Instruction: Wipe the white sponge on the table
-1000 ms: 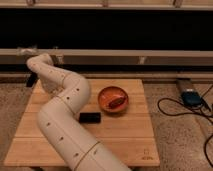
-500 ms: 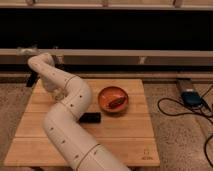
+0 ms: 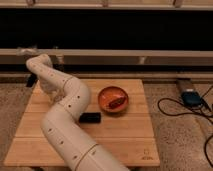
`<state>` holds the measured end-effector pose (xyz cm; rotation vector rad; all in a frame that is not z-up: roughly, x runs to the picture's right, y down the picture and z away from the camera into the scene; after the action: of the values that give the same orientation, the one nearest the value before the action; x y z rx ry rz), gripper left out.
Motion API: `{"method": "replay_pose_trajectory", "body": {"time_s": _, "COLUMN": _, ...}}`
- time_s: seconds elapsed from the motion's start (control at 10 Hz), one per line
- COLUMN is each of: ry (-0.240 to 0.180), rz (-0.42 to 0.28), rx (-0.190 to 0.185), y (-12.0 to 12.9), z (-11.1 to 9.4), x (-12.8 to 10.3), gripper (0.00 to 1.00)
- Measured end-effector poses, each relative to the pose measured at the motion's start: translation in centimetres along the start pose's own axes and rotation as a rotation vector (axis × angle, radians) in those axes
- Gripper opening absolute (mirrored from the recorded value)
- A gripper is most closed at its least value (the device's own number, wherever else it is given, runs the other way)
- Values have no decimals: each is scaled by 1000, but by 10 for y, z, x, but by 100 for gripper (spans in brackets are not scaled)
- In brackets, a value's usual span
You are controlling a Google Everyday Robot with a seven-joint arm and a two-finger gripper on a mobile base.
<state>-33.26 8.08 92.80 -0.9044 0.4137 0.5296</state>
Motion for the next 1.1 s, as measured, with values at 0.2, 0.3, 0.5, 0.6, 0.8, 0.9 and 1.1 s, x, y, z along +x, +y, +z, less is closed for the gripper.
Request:
{"method": "replay_pose_trajectory", "body": {"time_s": 0.2, "ry": 9, "rz": -66, "rx": -18, "y": 16, "z": 4, "x": -5, "gripper": 0}}
{"method": "replay_pose_trajectory", "body": {"time_s": 0.3, "ry": 18, "rz": -100, "rx": -27, "y": 25, "z": 6, "x": -7, "gripper": 0}}
{"method": "replay_pose_trajectory", "body": {"time_s": 0.5, "ry": 33, "rz": -162, "rx": -34, "y": 45, "z": 9, "x": -7, "gripper": 0}}
{"method": "replay_pose_trajectory", "body": {"time_s": 0.6, "ry": 39, "rz": -188, "rx": -43, "y": 61, "z": 7, "x": 2, "gripper": 0}}
{"method": "replay_pose_trajectory", "body": {"time_s": 0.8, "ry": 57, "rz": -209, "rx": -36, "y": 69, "z": 8, "x": 7, "gripper": 0}}
{"method": "replay_pose_trajectory", "body": {"time_s": 0.9, "ry": 69, "rz": -210, "rx": -36, "y": 70, "z": 8, "x": 12, "gripper": 0}}
{"method": "replay_pose_trajectory", "body": {"time_s": 1.1, "ry": 91, "rz": -223, "rx": -34, "y": 80, "z": 6, "x": 17, "gripper": 0}}
